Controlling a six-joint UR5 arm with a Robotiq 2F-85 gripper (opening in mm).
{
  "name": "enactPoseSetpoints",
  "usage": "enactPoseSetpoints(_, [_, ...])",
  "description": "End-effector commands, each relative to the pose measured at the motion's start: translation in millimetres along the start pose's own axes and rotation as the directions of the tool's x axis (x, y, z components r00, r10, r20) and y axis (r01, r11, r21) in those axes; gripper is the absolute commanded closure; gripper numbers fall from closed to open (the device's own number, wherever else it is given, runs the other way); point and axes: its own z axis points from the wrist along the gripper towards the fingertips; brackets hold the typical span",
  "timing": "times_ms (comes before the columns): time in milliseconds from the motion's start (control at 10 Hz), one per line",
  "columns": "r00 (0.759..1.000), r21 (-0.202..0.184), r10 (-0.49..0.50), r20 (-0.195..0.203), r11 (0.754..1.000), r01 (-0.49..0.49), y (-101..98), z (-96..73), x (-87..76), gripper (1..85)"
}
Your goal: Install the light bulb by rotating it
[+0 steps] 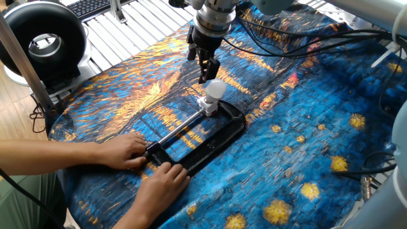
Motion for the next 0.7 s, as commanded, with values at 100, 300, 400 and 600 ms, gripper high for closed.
enactPoseSetpoints(100, [1.000,0.003,-0.009,0.012,1.000,0.009,8.8,-6.0,1.1,7.3])
enactPoseSetpoints(300, [1.000,-0.020,0.000,0.031,1.000,0.001,18.4,-6.9,-1.3,6.7])
enactPoseSetpoints(400, [1.000,-0.035,0.005,0.031,0.999,-0.004,21.8,-8.4,-0.7,4.3])
enactPoseSetpoints(600, [1.000,-0.033,0.009,0.025,0.999,-0.008,21.2,-9.3,0.9,5.3])
